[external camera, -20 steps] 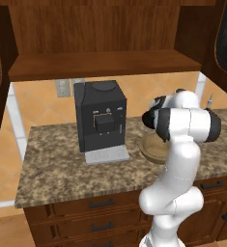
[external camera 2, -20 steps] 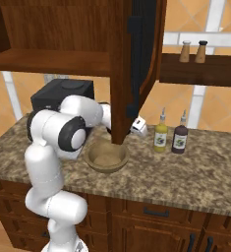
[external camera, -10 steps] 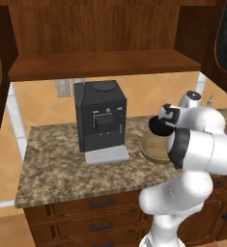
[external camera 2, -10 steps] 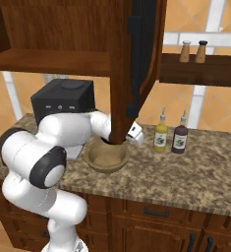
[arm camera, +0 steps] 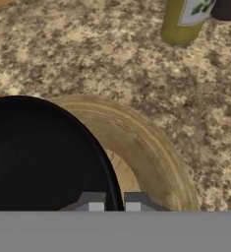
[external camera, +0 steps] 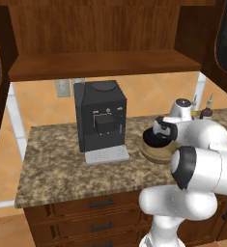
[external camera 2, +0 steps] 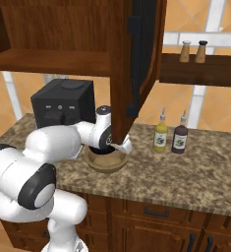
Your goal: Pick up the bowls on the counter and stack them on top of one another in the open cabinet. Place the smaller bowl on top of the larger bowl.
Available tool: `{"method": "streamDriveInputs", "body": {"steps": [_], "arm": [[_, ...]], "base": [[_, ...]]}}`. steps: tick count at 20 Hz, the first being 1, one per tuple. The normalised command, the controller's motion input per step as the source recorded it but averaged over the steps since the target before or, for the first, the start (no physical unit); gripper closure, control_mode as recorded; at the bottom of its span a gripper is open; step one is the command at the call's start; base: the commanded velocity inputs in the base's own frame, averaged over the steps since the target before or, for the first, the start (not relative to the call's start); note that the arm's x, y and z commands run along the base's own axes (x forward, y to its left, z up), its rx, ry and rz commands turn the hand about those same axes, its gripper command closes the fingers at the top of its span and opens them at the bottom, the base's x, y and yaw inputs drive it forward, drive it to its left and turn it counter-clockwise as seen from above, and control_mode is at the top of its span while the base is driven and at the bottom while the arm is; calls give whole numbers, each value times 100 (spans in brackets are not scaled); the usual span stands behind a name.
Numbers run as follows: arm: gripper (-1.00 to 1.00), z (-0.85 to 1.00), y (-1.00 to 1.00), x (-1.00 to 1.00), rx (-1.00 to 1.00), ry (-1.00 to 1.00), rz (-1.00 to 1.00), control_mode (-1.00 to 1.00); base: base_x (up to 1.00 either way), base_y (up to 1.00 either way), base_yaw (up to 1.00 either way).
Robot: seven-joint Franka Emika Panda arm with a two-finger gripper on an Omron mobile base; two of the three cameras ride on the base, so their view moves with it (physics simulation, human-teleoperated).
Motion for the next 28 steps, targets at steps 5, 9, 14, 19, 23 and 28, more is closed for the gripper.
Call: {"method": "streamDriveInputs", "body": {"steps": [5, 9, 14, 19, 23, 28], "arm": [[100, -32, 0, 16, 0, 1, 0, -100], [100, -28, 0, 33, 0, 0, 0, -100], [-100, 4, 0, 7, 0, -1, 0, -100], [-100, 90, 0, -24, 0, -14, 0, -100], [-100, -8, -27, -34, 0, 13, -4, -100], [-100, -43, -13, -24, 0, 14, 0, -100]], "base": [[0, 0, 0], [0, 0, 0], [0, 0, 0], [0, 0, 0], [0, 0, 0], [0, 0, 0]]}}
